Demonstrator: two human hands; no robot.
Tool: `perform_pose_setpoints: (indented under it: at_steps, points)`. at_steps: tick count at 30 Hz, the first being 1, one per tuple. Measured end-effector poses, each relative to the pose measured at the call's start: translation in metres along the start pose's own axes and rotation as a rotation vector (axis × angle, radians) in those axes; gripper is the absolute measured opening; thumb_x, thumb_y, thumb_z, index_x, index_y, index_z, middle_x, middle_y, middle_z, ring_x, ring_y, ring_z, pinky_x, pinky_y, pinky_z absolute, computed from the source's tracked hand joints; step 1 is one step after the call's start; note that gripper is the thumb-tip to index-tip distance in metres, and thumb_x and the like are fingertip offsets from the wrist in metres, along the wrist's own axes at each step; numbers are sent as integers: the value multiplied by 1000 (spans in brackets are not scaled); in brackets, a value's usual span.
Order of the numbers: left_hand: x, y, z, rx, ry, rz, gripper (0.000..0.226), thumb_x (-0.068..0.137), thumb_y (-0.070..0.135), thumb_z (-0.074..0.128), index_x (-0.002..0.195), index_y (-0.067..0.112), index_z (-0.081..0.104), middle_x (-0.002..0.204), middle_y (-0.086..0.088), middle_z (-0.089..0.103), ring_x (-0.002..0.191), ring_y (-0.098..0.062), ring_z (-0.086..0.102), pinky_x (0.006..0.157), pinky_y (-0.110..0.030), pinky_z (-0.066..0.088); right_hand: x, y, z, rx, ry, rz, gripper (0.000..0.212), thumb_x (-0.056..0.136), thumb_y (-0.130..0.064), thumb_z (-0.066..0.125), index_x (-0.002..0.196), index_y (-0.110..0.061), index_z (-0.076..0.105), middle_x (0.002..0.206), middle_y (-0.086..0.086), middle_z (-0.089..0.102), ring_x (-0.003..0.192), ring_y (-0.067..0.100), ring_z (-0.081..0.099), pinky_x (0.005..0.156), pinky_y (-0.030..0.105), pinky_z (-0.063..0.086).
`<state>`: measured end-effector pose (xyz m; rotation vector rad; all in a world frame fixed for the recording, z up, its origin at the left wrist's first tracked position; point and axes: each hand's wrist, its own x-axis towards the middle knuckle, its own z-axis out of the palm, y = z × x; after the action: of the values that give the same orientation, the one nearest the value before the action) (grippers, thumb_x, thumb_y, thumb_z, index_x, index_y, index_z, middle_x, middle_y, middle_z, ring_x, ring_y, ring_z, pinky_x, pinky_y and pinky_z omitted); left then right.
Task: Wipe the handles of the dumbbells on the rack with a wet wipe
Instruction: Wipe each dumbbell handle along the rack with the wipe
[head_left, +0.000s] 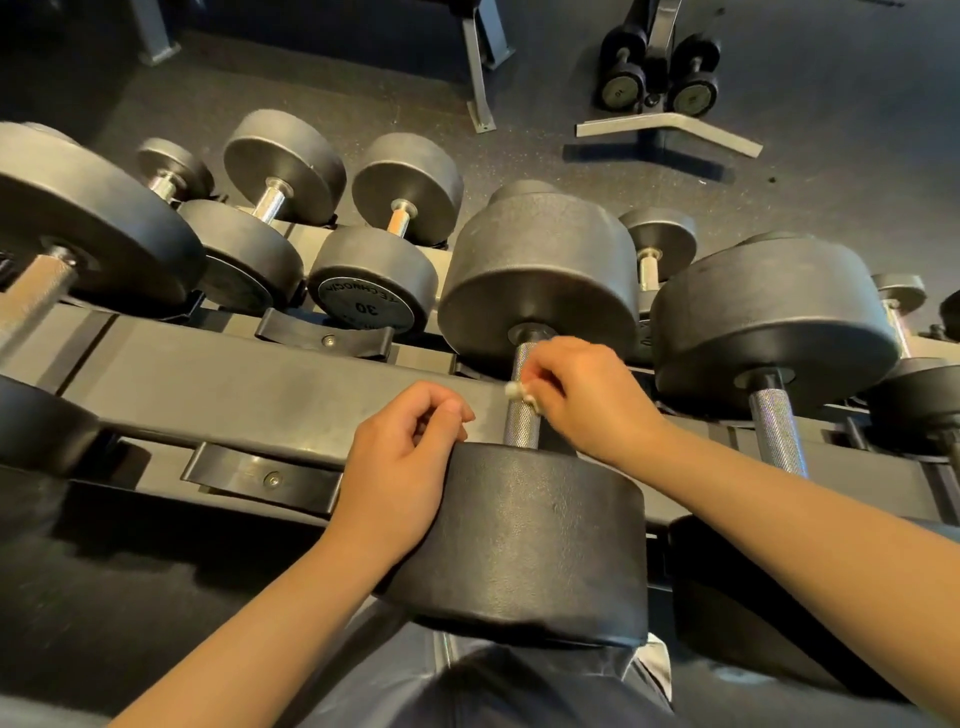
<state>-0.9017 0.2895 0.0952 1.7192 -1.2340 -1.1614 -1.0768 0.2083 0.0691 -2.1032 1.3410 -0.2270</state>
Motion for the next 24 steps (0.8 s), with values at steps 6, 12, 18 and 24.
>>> perform_pose_setpoints:
  at_steps: [6, 12, 18, 24]
  points:
    - [-2, -3, -1, -30, 1, -5, 24, 96, 11, 53, 78, 23, 63, 71, 15, 62, 69, 0, 54, 65, -9, 40, -6, 4, -1, 25, -41, 10, 6, 89, -13, 59, 83, -14, 59, 81, -4, 52, 70, 9, 47, 64, 23, 34]
    - [0, -2, -1, -37, -31, -6, 22, 94, 10, 52, 78, 21, 63, 72, 14, 62, 71, 0, 55, 66, -9, 40, 1, 10, 3, 24, 77, 75, 6, 90, -8, 57, 85, -10, 61, 81, -5, 54, 72, 10, 49, 61, 9, 33]
    - [0, -4, -1, -49, -43, -16, 19, 94, 17, 55, 78, 21, 64, 71, 17, 62, 71, -1, 55, 65, -11, 40, -7, 1, -2, -40, -87, -38, 5, 89, -13, 59, 84, -12, 59, 84, -2, 53, 77, 18, 52, 69, 31, 43]
    - [-1, -4, -1, -61, -60, -11, 22, 95, 15, 53, 77, 23, 63, 71, 18, 61, 72, 0, 54, 66, -10, 40, 15, 5, -10, -64, 34, 76, 8, 93, -12, 54, 92, -8, 61, 88, 3, 57, 80, 22, 54, 67, 31, 42]
